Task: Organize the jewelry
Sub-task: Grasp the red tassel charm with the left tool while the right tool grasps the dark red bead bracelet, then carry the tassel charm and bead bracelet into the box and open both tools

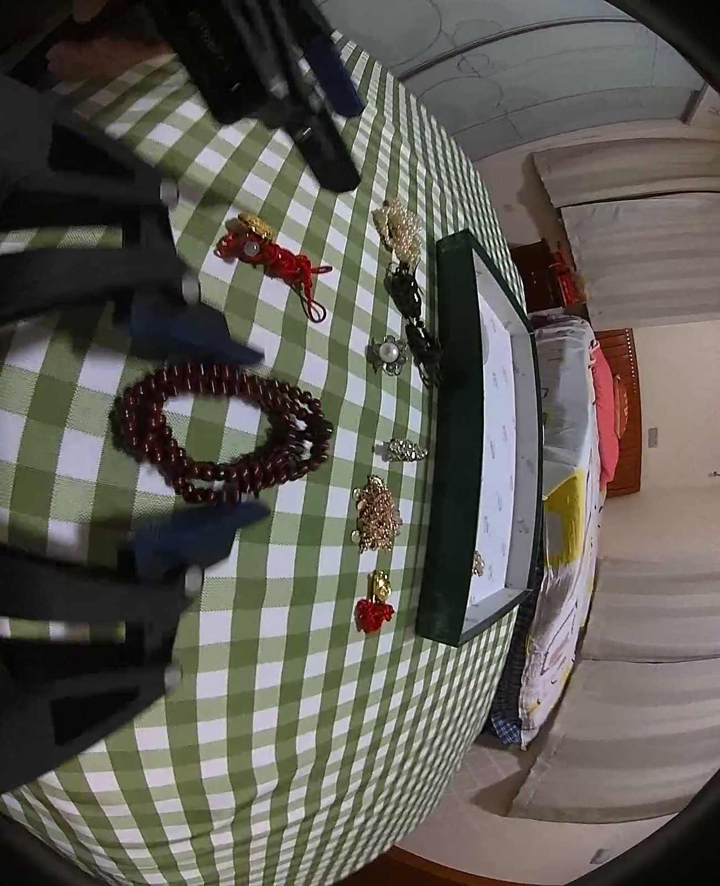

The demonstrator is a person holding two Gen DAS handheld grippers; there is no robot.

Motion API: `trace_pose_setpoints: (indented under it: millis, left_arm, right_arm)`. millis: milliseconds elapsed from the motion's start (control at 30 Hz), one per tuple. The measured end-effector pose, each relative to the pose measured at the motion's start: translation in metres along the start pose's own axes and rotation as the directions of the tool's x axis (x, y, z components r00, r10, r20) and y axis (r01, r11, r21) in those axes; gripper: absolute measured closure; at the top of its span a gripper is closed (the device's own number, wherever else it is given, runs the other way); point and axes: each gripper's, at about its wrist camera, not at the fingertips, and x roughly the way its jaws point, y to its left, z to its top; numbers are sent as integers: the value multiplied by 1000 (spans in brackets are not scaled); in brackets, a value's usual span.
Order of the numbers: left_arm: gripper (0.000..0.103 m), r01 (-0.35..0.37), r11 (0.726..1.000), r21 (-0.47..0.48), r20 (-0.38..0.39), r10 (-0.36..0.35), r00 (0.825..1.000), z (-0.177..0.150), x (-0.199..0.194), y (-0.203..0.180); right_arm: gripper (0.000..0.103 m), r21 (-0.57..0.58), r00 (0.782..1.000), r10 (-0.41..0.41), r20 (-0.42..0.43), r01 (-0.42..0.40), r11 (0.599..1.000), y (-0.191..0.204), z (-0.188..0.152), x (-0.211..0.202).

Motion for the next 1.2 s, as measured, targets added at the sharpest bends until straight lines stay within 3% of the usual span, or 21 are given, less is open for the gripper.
trace_pose_setpoints:
  millis: [67,200,367,467,600,800,867,933,1200]
  left_arm:
    - [21,10,1000,10,-10,-10,1000,-1,1,-5]
    - [21,30,999,38,-19,-30,999,-3,2,-16]
    - [30,35,997,72,-40,-32,999,-5,7,-30]
    - [45,42,995,90,-71,-35,997,-5,15,-37]
    - [51,51,995,88,-95,-43,995,-5,24,-41]
    - [68,86,992,96,-117,-75,990,-7,30,-45]
    - [83,114,988,102,-116,-102,988,-7,30,-46]
    - [88,120,988,96,-116,-108,987,-7,31,-45]
    - [92,103,991,84,-103,-94,990,-6,28,-41]
  right_arm:
    - [86,6,1000,18,-3,-18,1000,-2,0,-1]
    - [86,29,999,48,-6,-48,998,-9,0,-6]
    - [86,60,999,43,26,-45,997,-23,4,-15]
    - [86,82,998,58,32,-61,995,-30,4,-16]
    - [86,89,996,80,35,-83,993,-33,3,-16]
    - [86,115,995,96,31,-99,988,-37,3,-13]
    - [86,120,995,98,29,-101,988,-38,2,-12]
    - [86,117,995,98,29,-101,988,-37,2,-13]
    - [86,104,994,98,43,-102,989,-35,3,-16]
